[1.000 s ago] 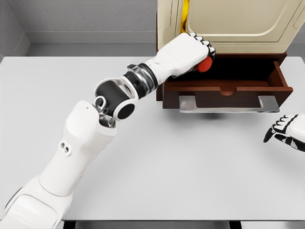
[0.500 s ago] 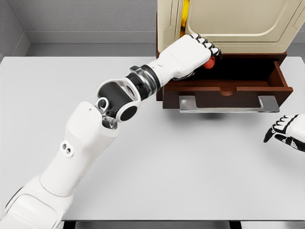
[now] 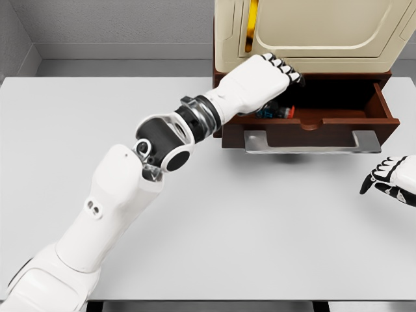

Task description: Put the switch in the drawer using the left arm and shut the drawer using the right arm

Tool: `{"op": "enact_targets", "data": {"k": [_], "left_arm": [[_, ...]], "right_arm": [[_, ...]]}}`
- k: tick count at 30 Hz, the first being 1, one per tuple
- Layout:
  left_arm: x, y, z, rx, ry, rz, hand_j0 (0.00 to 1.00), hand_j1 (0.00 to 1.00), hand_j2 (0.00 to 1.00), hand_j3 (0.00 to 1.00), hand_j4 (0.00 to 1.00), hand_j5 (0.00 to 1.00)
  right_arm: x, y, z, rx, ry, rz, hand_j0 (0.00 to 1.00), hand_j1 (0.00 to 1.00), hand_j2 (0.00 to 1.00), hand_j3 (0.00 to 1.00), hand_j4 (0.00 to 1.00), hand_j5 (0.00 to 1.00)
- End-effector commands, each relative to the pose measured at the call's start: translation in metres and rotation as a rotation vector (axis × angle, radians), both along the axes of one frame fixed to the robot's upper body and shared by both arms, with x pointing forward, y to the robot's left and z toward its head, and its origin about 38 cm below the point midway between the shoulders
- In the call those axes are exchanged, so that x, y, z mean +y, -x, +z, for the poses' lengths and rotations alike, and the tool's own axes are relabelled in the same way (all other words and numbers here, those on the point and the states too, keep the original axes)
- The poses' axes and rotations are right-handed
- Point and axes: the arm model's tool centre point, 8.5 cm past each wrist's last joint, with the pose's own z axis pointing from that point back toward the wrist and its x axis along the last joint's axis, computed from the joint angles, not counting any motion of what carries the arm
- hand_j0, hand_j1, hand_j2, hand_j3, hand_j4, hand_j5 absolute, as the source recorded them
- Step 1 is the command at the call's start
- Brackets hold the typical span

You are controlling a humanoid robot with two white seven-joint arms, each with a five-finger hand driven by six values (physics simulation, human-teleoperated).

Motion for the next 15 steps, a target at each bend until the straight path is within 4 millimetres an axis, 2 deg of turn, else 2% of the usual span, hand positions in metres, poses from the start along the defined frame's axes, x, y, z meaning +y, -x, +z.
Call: {"op": "enact_targets", "data": {"k": [1,9,12,15], "left_arm": [[0.0,0.004,0.006,-0.016,0.014,-0.007,0.73,0.73,0.73,0.73,0.73,0.73],[-0.001,0.022,0.015,-0.044,0.051,-0.038,0.73,0.73,0.73,0.73,0.73,0.73],[0.001,0.036,0.025,-0.073,0.088,-0.058,0.73,0.73,0.73,0.73,0.73,0.73],[0.001,0.04,0.031,-0.071,0.119,-0.114,0.73,0.73,0.73,0.73,0.73,0.73]], "right_arm": [[0.0,0.0,0.001,0.0,-0.005,0.0,0.46,0.46,0.46,0.46,0.46,0.46],[0.0,0.0,0.001,0.0,-0.005,0.0,0.46,0.46,0.46,0.46,0.46,0.46],[0.001,0.0,0.002,0.0,-0.007,0.001,0.45,0.45,0.45,0.45,0.45,0.45],[0.0,0.0,0.001,-0.001,-0.006,-0.001,0.45,0.45,0.45,0.45,0.45,0.45]]}}
